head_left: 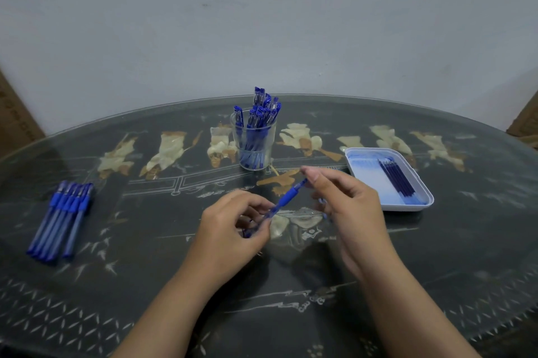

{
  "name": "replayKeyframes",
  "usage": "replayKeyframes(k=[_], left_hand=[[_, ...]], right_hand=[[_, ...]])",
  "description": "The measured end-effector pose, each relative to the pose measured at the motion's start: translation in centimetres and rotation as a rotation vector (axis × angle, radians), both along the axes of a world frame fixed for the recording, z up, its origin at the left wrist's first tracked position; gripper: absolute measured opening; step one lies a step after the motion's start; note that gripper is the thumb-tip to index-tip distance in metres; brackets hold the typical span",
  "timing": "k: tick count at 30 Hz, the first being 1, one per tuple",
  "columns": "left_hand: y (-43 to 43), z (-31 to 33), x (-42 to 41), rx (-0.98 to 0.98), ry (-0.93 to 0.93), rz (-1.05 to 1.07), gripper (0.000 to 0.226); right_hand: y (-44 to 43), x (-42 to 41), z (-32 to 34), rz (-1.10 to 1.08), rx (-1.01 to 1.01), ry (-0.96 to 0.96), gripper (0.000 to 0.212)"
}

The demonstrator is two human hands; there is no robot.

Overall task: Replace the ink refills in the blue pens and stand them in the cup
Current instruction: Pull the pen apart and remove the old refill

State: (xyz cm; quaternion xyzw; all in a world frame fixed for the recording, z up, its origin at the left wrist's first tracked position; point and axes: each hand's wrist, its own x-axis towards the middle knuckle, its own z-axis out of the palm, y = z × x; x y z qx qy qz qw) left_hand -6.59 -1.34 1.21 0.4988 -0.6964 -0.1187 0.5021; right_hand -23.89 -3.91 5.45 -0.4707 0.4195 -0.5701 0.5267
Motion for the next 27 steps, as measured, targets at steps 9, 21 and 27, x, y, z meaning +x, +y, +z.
replayKeyframes(k=[9,21,27], left_hand=[[-0.1,-0.1,0.0,-0.070,-0.041,0.064,0.030],[-0.4,-0.8,0.6,-0.120,-0.086,0.147,0.026],[-0.6,-1.4,1.0,-0.125,0.035,0.227,0.027]], right_hand=[[-0.4,-0.3,-0.2,0.040,-0.045,-0.015,0.017],[-1.2,-1.2,2.8,-0.096,-0.192,-0.294,0.014],[-4.0,-3.1,4.4,-0.235,-0.226,-0.052,0.017]])
